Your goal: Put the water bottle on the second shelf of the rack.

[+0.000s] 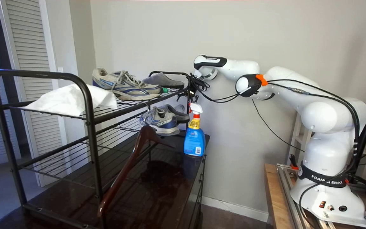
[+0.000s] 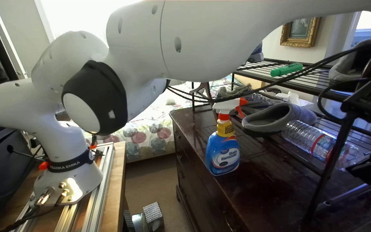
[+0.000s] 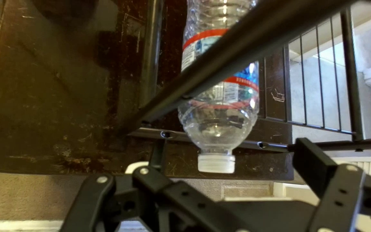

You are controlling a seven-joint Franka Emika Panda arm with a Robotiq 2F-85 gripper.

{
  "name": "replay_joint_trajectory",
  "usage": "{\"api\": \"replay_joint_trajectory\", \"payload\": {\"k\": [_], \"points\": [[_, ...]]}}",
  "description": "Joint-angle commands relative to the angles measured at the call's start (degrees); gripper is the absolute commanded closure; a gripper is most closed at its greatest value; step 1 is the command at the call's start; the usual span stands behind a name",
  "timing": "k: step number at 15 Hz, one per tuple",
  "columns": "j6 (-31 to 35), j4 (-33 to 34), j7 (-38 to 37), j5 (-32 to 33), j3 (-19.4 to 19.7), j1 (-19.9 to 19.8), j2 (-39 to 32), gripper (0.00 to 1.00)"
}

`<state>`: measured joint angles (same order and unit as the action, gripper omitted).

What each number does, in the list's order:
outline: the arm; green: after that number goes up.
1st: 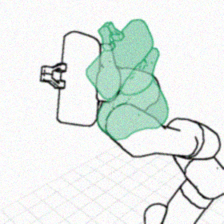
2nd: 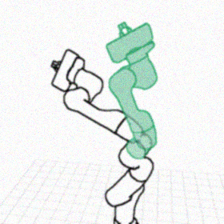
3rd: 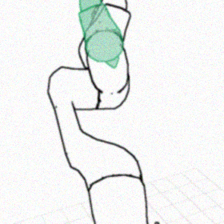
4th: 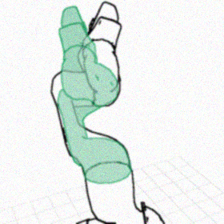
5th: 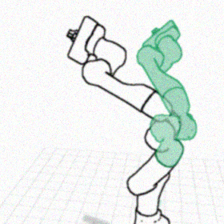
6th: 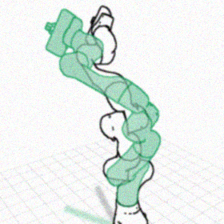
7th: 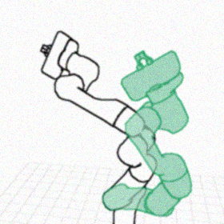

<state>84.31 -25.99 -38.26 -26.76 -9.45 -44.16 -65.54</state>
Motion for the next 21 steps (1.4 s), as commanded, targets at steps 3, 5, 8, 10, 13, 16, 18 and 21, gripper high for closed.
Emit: {"api": "replay_joint_trajectory", "payload": {"k": [3, 5, 8, 10, 13, 16, 18, 21], "points": [[0.78, -0.36, 1.45, -1.70, -0.68, -0.55, 2.29, 0.00], [2.03, -0.12, 1.96, -1.40, -0.45, -0.15, 2.84, 0.00], [4.77, 0.20, 2.75, -0.97, -0.09, 0.39, 3.71, 0.00], [6.83, 0.21, 3.30, -0.73, 0.07, 0.69, 4.32, 0.00], [10.25, 0.33, 4.68, -0.17, 0.43, 1.30, 5.24, 0.00], [13.96, 0.21, 6.41, 0.05, 0.57, 1.82, 6.07, 0.00], [15.64, 0.17, 8.24, 0.07, 0.45, 2.11, 6.55, 0.00], [20.84, 0.53, 12.31, 0.69, 0.76, 3.12, 7.25, 0.00]]}}
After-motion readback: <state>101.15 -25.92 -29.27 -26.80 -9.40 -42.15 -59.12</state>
